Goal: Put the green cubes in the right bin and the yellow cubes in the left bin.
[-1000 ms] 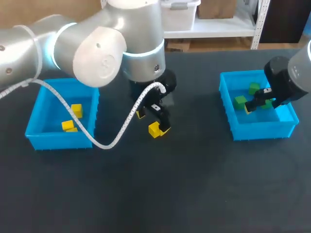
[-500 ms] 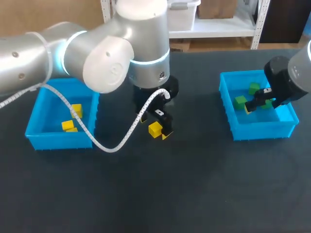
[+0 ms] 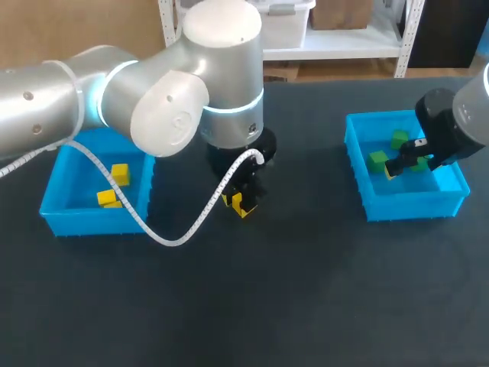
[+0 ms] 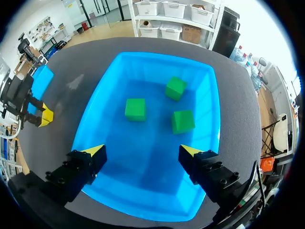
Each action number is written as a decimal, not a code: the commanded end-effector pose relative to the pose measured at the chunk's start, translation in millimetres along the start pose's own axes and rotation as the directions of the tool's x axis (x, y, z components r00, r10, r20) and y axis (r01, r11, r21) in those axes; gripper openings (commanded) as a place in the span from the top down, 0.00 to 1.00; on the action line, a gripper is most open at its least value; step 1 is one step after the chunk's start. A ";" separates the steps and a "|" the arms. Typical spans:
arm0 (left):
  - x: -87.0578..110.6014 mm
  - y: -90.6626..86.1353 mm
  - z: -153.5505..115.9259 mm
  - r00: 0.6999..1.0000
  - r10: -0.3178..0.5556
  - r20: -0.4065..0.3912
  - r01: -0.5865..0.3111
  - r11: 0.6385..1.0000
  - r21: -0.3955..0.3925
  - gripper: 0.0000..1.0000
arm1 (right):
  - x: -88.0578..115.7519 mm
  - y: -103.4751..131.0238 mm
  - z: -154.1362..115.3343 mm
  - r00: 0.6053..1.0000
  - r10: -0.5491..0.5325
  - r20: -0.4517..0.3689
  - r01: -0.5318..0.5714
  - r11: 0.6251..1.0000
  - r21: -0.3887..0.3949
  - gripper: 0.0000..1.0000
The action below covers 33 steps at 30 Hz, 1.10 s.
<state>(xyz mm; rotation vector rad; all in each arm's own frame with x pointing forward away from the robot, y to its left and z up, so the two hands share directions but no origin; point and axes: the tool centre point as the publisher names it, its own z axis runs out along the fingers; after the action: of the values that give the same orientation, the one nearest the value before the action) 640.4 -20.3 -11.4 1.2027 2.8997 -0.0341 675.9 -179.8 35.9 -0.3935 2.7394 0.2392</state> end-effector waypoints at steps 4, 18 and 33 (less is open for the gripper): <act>3.6 -1.3 -2.5 1.000 -0.004 0.022 0.004 1.000 0.004 1.00 | 1.4 0.6 -0.9 1.000 0.001 0.004 -0.001 1.000 0.004 0.00; 4.9 47.7 -51.5 0.977 -0.160 0.137 0.161 0.987 0.007 1.00 | 1.4 0.6 -0.9 1.000 0.001 0.004 -0.001 1.000 0.004 0.00; 39.5 121.3 -97.5 0.866 -0.426 0.262 0.427 0.902 0.055 1.00 | 1.4 0.6 -0.9 1.000 0.001 0.004 -0.001 1.000 0.004 0.00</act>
<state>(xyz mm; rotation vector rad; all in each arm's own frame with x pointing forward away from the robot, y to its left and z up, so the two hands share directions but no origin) 706.1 76.8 77.7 0.5050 2.9077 -0.1280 675.9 -179.7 35.9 -0.3935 2.7393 0.2392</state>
